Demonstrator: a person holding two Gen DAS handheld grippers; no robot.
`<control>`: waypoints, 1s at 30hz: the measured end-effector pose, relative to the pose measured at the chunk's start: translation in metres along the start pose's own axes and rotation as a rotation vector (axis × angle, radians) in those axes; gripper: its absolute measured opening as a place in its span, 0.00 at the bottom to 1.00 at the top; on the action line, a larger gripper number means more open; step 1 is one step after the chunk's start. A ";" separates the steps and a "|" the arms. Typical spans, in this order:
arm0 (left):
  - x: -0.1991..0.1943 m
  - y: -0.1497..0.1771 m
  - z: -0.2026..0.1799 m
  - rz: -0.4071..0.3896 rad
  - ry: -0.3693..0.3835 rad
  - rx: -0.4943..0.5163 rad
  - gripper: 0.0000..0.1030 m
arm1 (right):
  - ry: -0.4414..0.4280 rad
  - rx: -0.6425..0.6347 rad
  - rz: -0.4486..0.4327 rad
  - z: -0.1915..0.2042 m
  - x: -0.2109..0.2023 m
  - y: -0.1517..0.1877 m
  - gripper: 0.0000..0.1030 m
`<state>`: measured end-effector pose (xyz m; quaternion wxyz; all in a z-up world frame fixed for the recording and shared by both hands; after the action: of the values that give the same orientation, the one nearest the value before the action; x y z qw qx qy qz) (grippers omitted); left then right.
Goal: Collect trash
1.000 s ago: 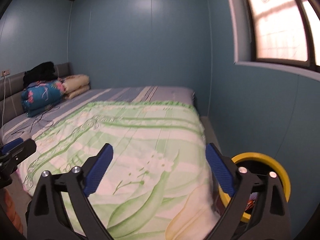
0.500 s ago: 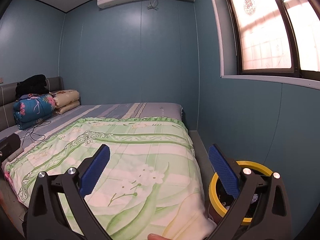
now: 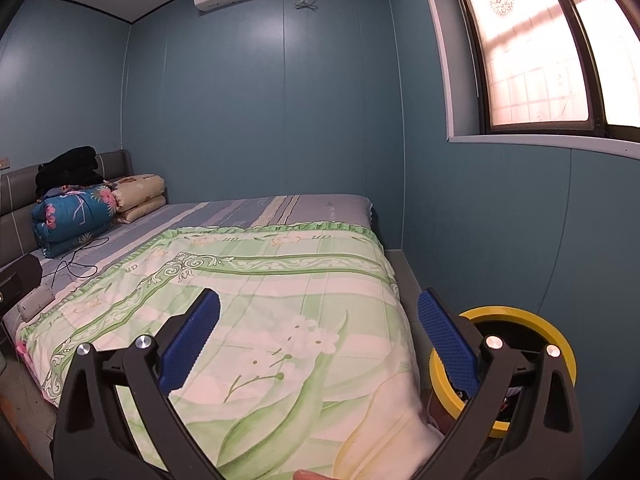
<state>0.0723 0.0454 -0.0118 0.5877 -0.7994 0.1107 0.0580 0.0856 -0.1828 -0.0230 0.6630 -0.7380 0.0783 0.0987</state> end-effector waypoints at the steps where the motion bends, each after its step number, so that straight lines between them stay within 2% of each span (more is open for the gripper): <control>1: 0.000 -0.001 0.000 -0.003 0.000 0.001 0.92 | 0.002 0.000 -0.001 0.000 0.000 0.000 0.92; 30: 0.004 0.001 -0.003 0.017 0.020 -0.008 0.92 | 0.021 0.033 0.021 -0.010 0.005 0.005 0.92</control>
<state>0.0757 0.0419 -0.0133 0.5829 -0.8012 0.1231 0.0553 0.0897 -0.1933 -0.0277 0.6733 -0.7269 0.0948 0.0967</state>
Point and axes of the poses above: each gripper's, at about its wrist camera, not at the fingertips, and x roughly the way its jaws point, z to its left, y to its underside, the point moved 4 cm from there along x, roughly the way its jaws point, and after that the axes turned 8 degrees about -x, right-handed, at the moved point
